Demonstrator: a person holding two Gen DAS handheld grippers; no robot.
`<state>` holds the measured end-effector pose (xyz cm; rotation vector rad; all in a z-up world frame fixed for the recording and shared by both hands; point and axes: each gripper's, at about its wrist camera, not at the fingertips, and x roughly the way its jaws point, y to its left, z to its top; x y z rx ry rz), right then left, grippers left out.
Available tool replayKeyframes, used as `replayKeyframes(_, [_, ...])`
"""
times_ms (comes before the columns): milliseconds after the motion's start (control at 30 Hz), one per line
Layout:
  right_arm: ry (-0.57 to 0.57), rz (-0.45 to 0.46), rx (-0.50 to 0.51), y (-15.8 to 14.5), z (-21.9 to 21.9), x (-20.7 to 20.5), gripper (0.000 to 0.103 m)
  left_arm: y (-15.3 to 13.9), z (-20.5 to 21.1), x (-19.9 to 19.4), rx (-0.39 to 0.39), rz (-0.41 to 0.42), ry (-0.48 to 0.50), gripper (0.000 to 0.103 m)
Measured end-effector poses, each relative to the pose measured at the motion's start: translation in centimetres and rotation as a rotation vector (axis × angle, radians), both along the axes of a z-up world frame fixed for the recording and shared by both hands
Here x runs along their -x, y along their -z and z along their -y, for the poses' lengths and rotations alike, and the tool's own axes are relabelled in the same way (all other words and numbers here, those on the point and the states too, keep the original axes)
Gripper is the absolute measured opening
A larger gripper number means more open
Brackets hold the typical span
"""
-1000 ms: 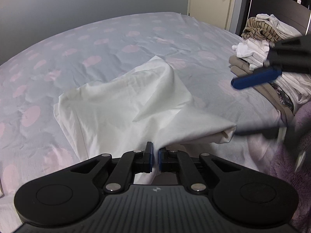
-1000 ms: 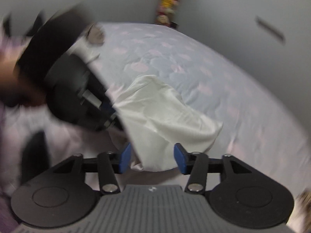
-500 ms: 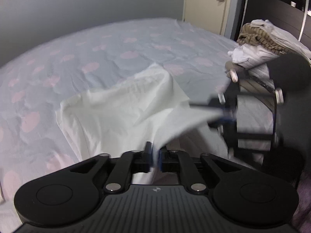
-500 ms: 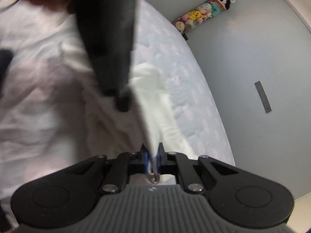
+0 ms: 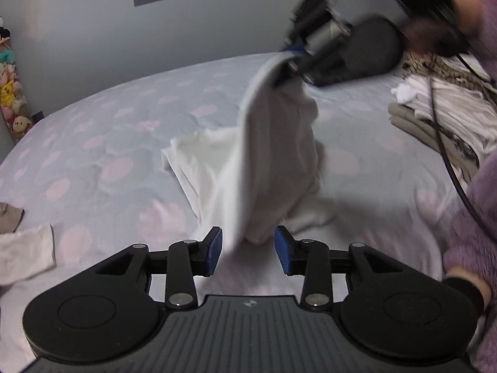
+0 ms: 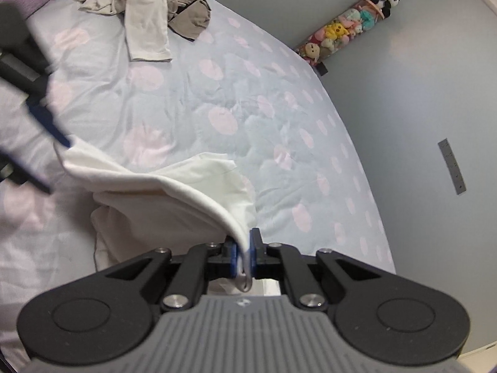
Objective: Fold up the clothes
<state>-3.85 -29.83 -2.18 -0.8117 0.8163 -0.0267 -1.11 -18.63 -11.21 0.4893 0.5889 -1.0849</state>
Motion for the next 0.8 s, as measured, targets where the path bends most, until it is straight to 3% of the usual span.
replayKeyframes(367, [0.050,-0.003,-0.047,-1.1,0.8,-2.1,0.008,3.1,1.9,-2.6,0.001,0.006,-0.070,0.035])
replayKeyframes(633, [0.053,0.041,-0.008,-4.7,1.3,-0.8,0.008,2.3,2.1,-2.9,0.057,0.067,-0.081,0.035])
replayKeyframes(800, [0.081,0.028,-0.035,-5.9,2.4,0.0,0.008,1.6,1.8,-2.8,0.099,0.078,-0.083,0.035])
